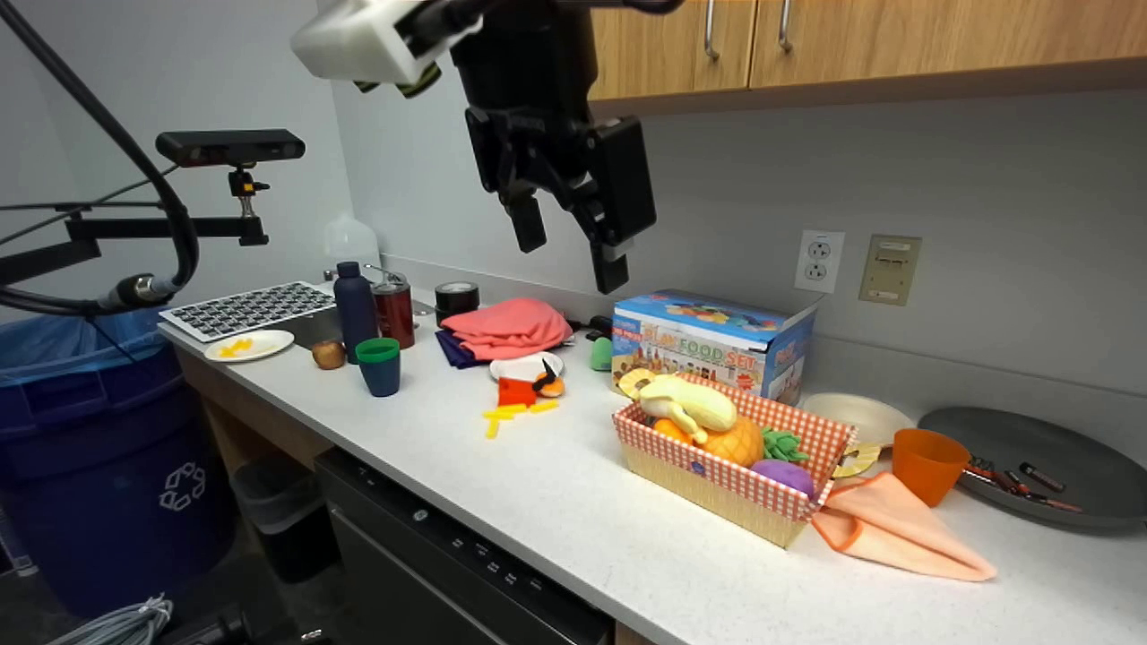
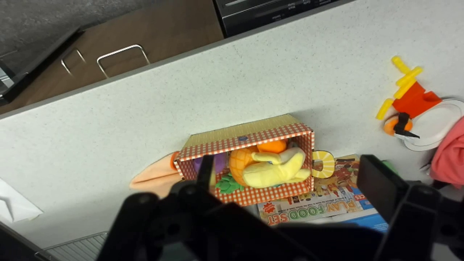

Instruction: Open the right upper cabinet door.

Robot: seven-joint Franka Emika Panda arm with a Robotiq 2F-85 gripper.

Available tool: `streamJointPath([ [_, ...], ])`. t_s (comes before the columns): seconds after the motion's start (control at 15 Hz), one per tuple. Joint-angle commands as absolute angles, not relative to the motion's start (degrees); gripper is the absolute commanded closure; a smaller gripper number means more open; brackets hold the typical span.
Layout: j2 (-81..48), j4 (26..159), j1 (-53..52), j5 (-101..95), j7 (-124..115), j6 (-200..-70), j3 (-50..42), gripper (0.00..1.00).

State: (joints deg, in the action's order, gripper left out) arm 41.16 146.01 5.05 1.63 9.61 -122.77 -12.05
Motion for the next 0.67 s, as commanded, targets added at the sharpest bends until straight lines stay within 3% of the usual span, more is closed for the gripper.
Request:
streamJointPath([
  [0.0,41.1,145.9,5.4,1.9,9.8,-122.7,-11.7,0.00],
  [0.6,41.1,146.0,5.0,2.4,10.4,-122.8,-12.1,0.00],
])
